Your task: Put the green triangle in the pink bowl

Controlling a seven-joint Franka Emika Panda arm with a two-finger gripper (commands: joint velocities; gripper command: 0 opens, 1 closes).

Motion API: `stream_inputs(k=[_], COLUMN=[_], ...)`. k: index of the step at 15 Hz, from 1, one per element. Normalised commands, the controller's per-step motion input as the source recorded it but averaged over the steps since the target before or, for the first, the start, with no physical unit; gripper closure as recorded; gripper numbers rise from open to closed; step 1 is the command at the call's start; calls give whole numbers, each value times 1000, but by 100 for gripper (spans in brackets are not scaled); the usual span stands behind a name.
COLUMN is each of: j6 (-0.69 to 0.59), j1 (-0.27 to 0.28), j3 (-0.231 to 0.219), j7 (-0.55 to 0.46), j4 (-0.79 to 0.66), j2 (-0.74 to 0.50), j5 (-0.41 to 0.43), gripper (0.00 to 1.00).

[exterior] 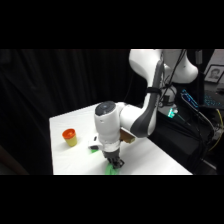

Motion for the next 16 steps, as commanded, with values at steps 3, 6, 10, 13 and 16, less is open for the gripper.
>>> stream_inputs(k=[3,6,10,13,16], j6=[-110,-164,-197,-185,-132], j1=[-6,26,46,36,5], j3=[23,12,-10,-10,-3], j7=[-39,2,51,79,79], j4=[-84,-141,-170,-226,-279], j2=[-298,-383,-379,-397,-417], j5=[-18,-40,-82,-105,-97], gripper=[93,93,93,93,93])
